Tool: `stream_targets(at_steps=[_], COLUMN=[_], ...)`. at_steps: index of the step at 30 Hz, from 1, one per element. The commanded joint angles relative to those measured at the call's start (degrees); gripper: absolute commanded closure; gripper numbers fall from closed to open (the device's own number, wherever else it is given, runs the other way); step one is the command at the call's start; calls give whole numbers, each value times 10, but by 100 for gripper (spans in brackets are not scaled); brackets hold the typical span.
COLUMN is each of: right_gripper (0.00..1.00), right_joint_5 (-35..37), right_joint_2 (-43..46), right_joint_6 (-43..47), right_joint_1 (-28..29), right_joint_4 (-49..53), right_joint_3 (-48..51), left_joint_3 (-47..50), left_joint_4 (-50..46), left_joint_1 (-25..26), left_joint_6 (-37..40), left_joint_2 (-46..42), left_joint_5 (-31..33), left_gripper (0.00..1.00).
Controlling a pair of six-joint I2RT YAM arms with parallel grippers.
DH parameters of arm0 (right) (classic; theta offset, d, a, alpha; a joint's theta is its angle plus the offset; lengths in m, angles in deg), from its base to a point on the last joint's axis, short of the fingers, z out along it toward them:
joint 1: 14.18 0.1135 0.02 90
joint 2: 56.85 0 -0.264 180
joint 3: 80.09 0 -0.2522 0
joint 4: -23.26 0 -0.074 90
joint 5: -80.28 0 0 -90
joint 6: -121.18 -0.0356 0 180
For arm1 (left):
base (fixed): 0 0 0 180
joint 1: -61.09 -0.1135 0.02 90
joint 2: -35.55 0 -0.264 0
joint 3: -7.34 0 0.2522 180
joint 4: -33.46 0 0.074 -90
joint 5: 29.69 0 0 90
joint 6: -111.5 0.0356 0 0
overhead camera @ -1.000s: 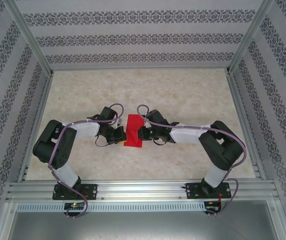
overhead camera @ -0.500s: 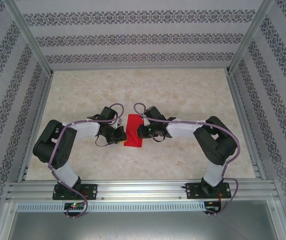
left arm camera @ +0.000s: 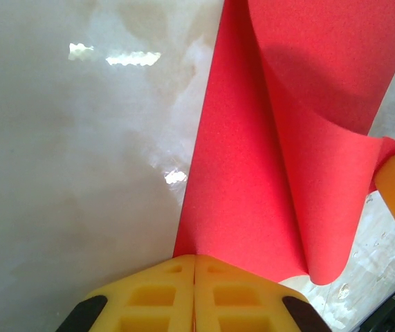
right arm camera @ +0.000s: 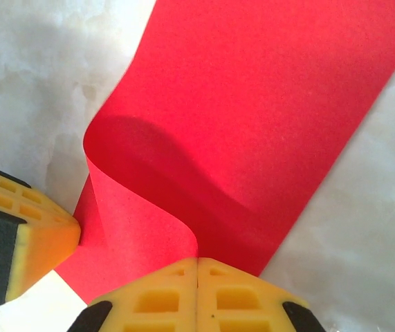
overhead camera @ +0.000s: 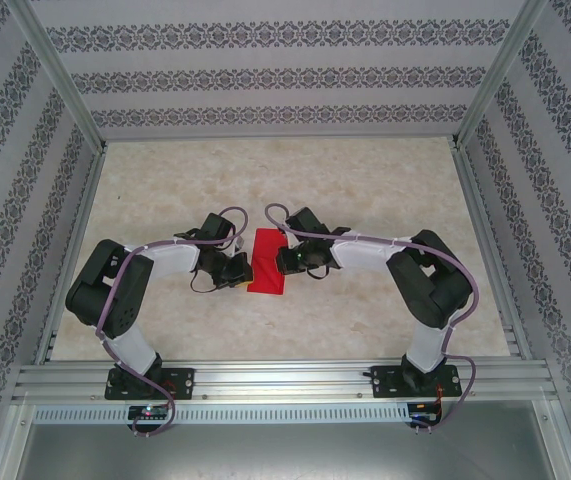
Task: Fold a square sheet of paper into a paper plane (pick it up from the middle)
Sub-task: Fold the triangle a second time at the center of the table.
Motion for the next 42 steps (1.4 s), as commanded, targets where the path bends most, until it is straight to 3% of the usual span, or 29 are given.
stream_targets(at_steps=[1,11,42], right_gripper=[98,98,98], right_joint_5=[19,34,64], right_joint_2=[-16,-27,-61], right_joint_6=[28,48,28], right_joint_1=[-4,-3,8], right_joint_4=[30,69,65], right_joint_3=[-27,-58,-54], left_joint_3=[0,1,-9], left_joint_4=[-32,-33,-37], left_joint_1=[4,4,4], left_joint_6=[18,19,18], left_joint_2=[15,13,-9], left_joint_5=[38,38,36], left_gripper=[92,92,89])
